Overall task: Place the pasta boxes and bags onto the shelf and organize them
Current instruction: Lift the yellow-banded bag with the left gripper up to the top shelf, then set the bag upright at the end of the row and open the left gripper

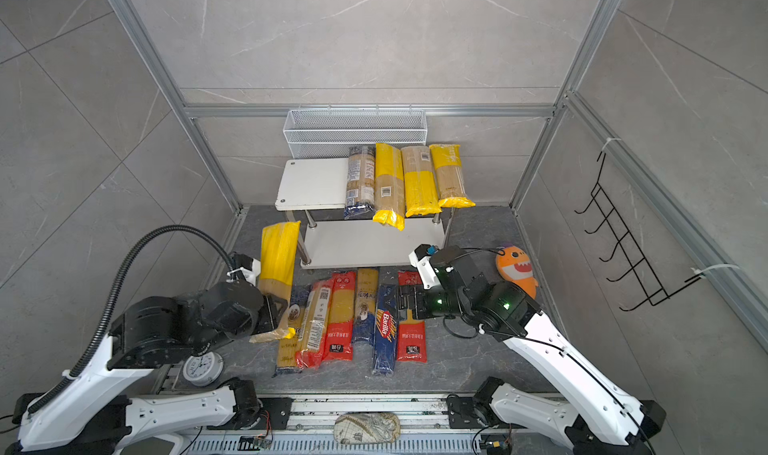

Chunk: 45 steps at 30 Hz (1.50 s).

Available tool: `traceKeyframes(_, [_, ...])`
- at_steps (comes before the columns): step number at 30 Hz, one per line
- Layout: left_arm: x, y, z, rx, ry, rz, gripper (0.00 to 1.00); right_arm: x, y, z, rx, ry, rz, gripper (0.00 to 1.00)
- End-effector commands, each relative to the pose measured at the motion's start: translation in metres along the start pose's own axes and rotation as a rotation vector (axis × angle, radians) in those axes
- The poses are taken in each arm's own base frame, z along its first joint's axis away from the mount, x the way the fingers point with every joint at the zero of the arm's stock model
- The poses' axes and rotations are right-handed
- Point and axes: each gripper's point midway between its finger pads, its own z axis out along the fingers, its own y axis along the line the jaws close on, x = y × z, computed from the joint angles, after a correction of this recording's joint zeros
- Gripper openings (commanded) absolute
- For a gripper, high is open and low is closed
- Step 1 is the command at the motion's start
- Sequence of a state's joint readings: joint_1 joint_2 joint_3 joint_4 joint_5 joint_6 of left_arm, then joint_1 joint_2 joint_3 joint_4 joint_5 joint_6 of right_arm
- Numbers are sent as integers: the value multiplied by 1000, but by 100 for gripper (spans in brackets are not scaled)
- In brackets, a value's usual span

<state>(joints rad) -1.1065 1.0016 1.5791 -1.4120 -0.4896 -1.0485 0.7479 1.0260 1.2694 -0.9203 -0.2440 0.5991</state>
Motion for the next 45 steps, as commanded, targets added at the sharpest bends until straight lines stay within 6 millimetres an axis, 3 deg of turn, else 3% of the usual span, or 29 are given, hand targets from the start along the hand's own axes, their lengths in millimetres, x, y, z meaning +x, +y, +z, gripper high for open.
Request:
traceKeyframes(1, [-60,-20,-34,15,-195,89,0,-11,12,-8,-31,-40,-29,100])
traceKeyframes(6, [-112,-71,-56,46,-312,196,0,-19,15,-9,-27,-57,-49,100])
traceKeyframes(13, [-166,-105,-52,19,-428,270,0,-38,18,-13,11,-99,-105,100])
traceKeyframes(24, [-230,-111,8,141,-387,138,0,-70,28,-11,39,-164,-163,100])
traceKeyframes(27, [-242,-115,29,158,-369,138,0,-79,21,-14,90,-203,-176,100])
traceKeyframes(34, [-263,-112,73,194,-323,89,0,-85,11,-21,158,-241,-173,100])
traceKeyframes(41, [-273,-112,102,245,-285,54,0,-88,3,-27,202,-271,-160,100])
traceKeyframes(45, [-275,-114,116,269,-262,38,9,-91,-1,-30,227,-289,-147,100])
